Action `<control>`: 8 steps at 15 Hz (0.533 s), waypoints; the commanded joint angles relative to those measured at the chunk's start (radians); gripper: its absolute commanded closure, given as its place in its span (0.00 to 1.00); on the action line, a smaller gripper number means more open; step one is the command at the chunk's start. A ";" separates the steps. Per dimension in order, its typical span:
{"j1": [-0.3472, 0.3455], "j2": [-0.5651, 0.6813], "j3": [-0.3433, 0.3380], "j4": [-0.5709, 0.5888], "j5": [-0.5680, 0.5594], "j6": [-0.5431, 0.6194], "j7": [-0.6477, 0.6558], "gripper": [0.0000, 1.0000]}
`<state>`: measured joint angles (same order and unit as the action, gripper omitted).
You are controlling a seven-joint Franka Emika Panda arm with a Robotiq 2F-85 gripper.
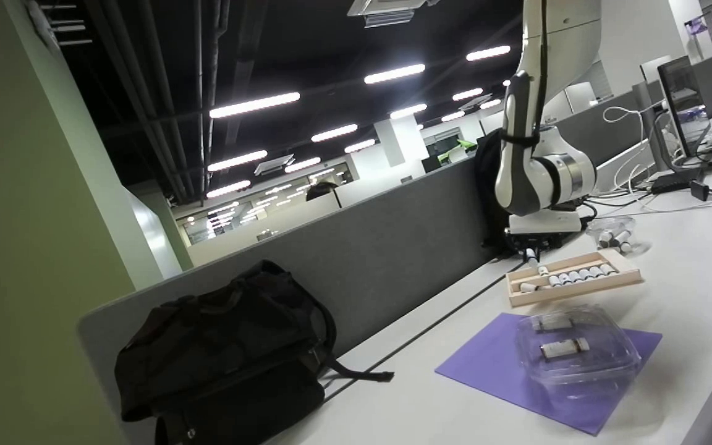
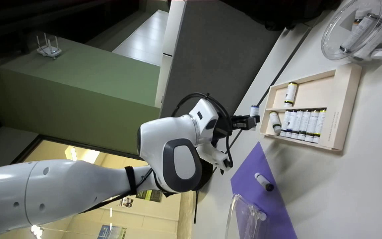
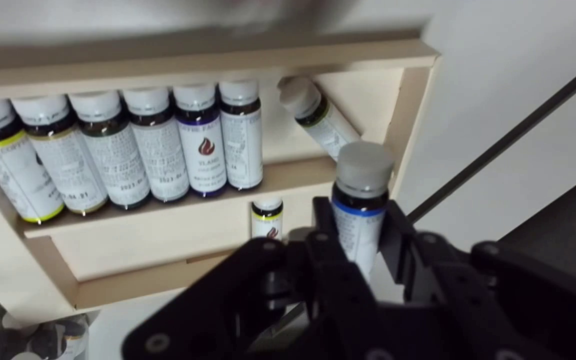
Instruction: Pick one bottle from the table and put it on the tray
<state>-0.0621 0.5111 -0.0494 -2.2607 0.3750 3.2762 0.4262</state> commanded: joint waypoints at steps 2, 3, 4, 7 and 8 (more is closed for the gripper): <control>-0.086 0.001 0.026 0.078 -0.033 -0.071 -0.057 0.93; -0.090 0.006 0.023 0.095 -0.033 -0.085 -0.065 0.93; -0.087 0.012 0.016 0.112 -0.032 -0.097 -0.072 0.93; -0.073 0.031 0.014 0.147 -0.028 -0.117 -0.082 0.93; -0.058 0.040 0.006 0.154 -0.028 -0.111 -0.079 0.93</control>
<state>-0.1424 0.5241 -0.0332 -2.1521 0.3484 3.1813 0.3499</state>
